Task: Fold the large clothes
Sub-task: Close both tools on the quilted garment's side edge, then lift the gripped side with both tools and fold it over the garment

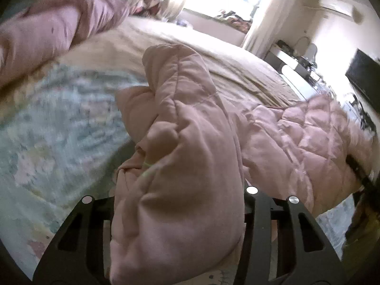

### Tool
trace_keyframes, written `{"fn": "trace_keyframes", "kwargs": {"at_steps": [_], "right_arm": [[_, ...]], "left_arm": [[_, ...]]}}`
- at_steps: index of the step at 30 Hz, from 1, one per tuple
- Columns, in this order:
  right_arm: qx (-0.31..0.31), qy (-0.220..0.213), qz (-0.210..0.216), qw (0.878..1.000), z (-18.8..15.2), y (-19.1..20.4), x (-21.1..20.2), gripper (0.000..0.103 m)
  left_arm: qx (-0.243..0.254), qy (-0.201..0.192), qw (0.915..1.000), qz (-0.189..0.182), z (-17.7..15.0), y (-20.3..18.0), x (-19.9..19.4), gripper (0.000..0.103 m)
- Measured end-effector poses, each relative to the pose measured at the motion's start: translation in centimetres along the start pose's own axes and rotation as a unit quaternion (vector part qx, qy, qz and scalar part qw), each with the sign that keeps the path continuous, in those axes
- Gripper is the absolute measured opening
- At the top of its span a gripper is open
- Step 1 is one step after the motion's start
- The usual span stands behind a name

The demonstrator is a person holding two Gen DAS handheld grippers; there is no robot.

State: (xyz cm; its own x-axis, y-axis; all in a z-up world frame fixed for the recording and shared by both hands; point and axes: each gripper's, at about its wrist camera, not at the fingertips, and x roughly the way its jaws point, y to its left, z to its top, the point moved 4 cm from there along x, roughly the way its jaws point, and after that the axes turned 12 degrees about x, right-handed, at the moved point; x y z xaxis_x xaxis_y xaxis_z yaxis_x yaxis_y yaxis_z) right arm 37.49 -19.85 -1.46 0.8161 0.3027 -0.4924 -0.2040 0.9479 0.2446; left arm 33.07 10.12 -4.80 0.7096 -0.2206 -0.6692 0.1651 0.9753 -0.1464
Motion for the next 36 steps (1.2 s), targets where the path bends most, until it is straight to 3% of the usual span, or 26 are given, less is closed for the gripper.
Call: {"fn": "trace_keyframes", "kwargs": {"at_steps": [8, 14, 17, 22, 30, 36], "right_arm": [[-0.102, -0.061, 0.033, 0.992, 0.3, 7.4, -5.1, 0.025], [-0.121, -0.075, 0.042, 0.989, -1.4, 7.3, -8.9, 0.025], [-0.123, -0.067, 0.027, 0.99, -2.9, 6.2, -10.3, 0.025], [-0.075, -0.041, 0.006, 0.996, -5.2, 3.3, -11.4, 0.025], [0.018, -0.015, -0.023, 0.999, -7.6, 0.1, -11.5, 0.025], [0.166, 0.038, -0.032, 0.985, -9.7, -5.6, -10.0, 0.027]], "left_arm": [[0.052, -0.054, 0.9971, 0.012, 1.6, -2.4, -3.6, 0.036], [0.079, -0.065, 0.9948, 0.006, 0.3, -3.9, -6.1, 0.036], [0.089, -0.057, 0.9944, 0.003, -1.1, -4.8, -6.6, 0.036], [0.121, -0.044, 0.9915, 0.019, -3.5, -6.1, -6.8, 0.036], [0.106, -0.007, 0.9937, 0.036, -6.5, -4.6, -6.3, 0.036], [0.083, 0.016, 0.9955, 0.042, -7.9, -3.3, -5.6, 0.037]]}}
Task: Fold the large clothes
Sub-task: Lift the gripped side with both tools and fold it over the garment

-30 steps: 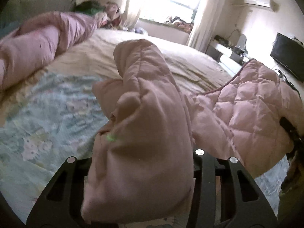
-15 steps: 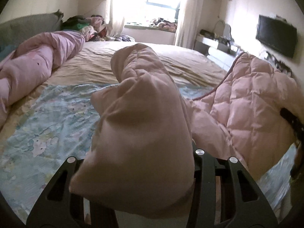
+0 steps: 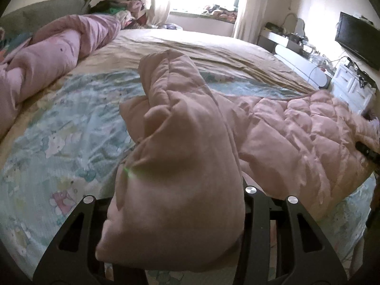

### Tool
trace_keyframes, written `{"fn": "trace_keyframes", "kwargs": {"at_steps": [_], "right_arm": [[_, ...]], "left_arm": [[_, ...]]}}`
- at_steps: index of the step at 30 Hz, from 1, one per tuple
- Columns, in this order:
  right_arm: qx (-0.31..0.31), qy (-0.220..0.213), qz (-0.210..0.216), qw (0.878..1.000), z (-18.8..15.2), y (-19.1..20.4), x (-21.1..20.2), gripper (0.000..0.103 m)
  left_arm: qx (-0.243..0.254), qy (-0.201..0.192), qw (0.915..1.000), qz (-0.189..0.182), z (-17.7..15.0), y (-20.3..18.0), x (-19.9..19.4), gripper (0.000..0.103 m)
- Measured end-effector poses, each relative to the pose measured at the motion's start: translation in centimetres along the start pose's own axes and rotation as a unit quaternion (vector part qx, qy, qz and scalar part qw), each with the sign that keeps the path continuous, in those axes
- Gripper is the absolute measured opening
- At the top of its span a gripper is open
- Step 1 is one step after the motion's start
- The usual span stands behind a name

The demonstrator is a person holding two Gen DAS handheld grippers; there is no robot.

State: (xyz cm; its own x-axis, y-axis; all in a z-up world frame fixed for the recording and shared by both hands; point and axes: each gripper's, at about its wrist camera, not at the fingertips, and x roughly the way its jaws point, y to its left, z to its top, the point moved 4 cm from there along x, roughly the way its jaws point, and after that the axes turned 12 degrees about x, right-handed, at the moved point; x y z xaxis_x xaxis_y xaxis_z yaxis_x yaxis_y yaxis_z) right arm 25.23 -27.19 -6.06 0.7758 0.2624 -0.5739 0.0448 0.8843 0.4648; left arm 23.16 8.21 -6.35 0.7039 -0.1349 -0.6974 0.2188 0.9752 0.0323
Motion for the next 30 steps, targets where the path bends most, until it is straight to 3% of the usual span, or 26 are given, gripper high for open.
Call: {"fn": "trace_keyframes", "kwargs": {"at_steps": [3, 8, 14, 18, 25, 30], "right_arm": [[0.072, 0.038, -0.026, 0.996, -1.1, -3.7, 1.6, 0.031], [0.202, 0.074, -0.018, 0.976, -3.5, -8.5, 3.3, 0.049], [0.257, 0.088, -0.021, 0.962, -4.3, -9.8, 3.9, 0.075], [0.231, 0.081, -0.058, 0.968, -3.8, -9.4, 2.8, 0.088], [0.169, 0.046, -0.099, 0.98, -2.5, -7.6, -0.2, 0.09], [0.135, 0.008, -0.116, 0.984, -1.9, -6.5, -2.7, 0.094]], "left_arm": [[0.0, 0.012, 0.9999, 0.006, -0.8, 0.1, 0.5, 0.039], [-0.012, 0.028, 0.9995, 0.007, -1.9, 0.3, 1.1, 0.041], [-0.02, 0.036, 0.9991, 0.009, -2.6, 0.3, 1.2, 0.044], [-0.025, 0.038, 0.9989, 0.007, -2.8, 0.3, 1.0, 0.045], [-0.033, 0.042, 0.9985, 0.007, -3.2, 0.4, 0.8, 0.049], [-0.041, 0.046, 0.998, 0.013, -3.5, 0.5, 0.3, 0.06]]}}
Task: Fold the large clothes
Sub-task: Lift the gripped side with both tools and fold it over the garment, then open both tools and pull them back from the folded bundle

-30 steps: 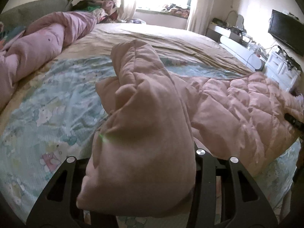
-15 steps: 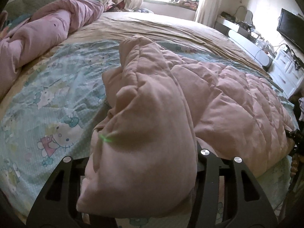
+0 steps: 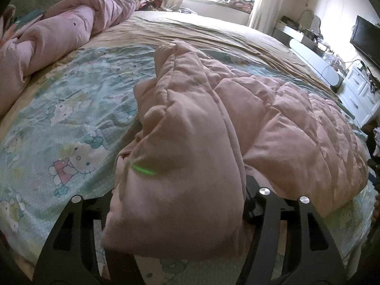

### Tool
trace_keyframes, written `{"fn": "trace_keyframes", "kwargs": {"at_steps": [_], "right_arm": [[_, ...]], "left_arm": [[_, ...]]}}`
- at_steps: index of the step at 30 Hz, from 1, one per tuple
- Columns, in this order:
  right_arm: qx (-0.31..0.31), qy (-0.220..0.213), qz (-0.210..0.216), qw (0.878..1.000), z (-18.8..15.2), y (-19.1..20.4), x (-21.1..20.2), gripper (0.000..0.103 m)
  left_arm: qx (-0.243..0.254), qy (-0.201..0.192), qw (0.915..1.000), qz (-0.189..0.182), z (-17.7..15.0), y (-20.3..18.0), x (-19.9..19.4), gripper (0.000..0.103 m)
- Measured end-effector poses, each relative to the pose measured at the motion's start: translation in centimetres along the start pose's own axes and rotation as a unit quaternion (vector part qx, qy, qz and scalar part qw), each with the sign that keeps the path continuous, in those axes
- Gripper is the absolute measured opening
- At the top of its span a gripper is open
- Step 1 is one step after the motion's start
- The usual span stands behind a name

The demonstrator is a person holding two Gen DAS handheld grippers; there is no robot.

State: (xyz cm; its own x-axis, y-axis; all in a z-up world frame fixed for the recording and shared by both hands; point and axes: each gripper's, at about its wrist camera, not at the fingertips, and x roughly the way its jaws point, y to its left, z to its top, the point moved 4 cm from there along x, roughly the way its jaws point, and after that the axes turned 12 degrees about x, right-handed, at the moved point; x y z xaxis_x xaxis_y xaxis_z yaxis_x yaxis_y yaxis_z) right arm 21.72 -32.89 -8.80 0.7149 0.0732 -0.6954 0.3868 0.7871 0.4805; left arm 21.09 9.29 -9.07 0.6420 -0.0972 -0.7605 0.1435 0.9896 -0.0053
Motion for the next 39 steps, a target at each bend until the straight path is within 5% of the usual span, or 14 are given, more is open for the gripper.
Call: {"fn": "trace_keyframes", "kwargs": {"at_steps": [8, 14, 24, 34, 39], "right_arm": [[-0.064, -0.046, 0.024, 0.997, 0.1, 3.8, -3.2, 0.099], [-0.114, -0.053, 0.07, 0.989, -1.1, 7.9, -5.9, 0.099], [-0.195, -0.077, 0.123, 0.97, -5.9, 15.8, -11.2, 0.099], [-0.279, -0.145, 0.139, 0.939, -12.9, 18.9, -15.7, 0.099], [-0.282, -0.131, 0.152, 0.938, -15.2, 18.8, -16.1, 0.099]], "left_arm": [[-0.029, 0.017, 0.9988, 0.037, -1.4, 1.6, -1.6, 0.094], [-0.043, -0.005, 0.9982, 0.041, -1.6, 2.1, -4.8, 0.094], [-0.033, -0.107, 0.993, 0.036, -1.3, -0.2, -14.5, 0.094], [0.001, -0.134, 0.9908, 0.019, -3.7, -4.6, -18.0, 0.094], [0.003, -0.148, 0.989, 0.01, -5.3, -5.5, -18.9, 0.094]]}}
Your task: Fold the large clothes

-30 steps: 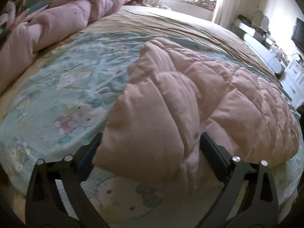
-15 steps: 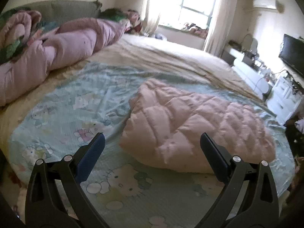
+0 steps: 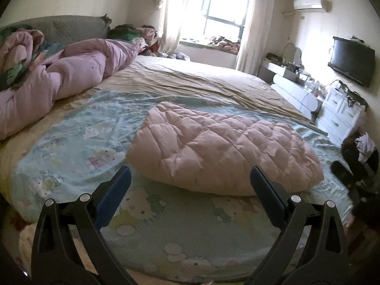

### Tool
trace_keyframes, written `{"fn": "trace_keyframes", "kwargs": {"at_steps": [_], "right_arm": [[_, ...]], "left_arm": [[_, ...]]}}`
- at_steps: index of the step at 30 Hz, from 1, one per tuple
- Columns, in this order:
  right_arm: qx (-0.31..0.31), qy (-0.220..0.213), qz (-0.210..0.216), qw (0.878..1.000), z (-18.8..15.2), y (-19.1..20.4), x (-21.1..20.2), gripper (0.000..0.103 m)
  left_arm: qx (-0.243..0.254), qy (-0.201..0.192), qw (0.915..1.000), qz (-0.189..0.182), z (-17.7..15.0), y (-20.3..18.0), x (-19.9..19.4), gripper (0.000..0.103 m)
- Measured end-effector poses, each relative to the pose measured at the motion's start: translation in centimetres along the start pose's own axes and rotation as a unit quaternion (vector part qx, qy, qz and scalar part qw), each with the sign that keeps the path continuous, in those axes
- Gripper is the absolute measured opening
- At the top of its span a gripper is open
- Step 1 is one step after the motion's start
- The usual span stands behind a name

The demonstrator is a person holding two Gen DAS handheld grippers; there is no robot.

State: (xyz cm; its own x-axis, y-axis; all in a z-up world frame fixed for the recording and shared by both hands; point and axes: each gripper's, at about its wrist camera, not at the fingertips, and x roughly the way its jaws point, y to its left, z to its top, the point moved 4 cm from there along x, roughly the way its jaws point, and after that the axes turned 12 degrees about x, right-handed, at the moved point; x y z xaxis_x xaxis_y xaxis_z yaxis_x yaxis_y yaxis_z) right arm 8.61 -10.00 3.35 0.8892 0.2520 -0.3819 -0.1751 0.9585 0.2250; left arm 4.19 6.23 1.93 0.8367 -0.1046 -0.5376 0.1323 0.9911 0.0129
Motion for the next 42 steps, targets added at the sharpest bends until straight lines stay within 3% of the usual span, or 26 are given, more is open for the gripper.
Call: {"fn": "trace_keyframes", "kwargs": {"at_steps": [7, 42], "right_arm": [[0.024, 0.051, -0.003, 0.998, -2.0, -0.3, 1.4, 0.099], [0.034, 0.067, -0.004, 0.997, -3.2, -1.1, 1.3, 0.099]], "left_arm": [[0.008, 0.006, 0.9999, 0.008, -1.8, -1.7, -0.3, 0.094], [0.007, 0.016, 0.9998, 0.011, -2.3, -2.4, 0.0, 0.094]]}}
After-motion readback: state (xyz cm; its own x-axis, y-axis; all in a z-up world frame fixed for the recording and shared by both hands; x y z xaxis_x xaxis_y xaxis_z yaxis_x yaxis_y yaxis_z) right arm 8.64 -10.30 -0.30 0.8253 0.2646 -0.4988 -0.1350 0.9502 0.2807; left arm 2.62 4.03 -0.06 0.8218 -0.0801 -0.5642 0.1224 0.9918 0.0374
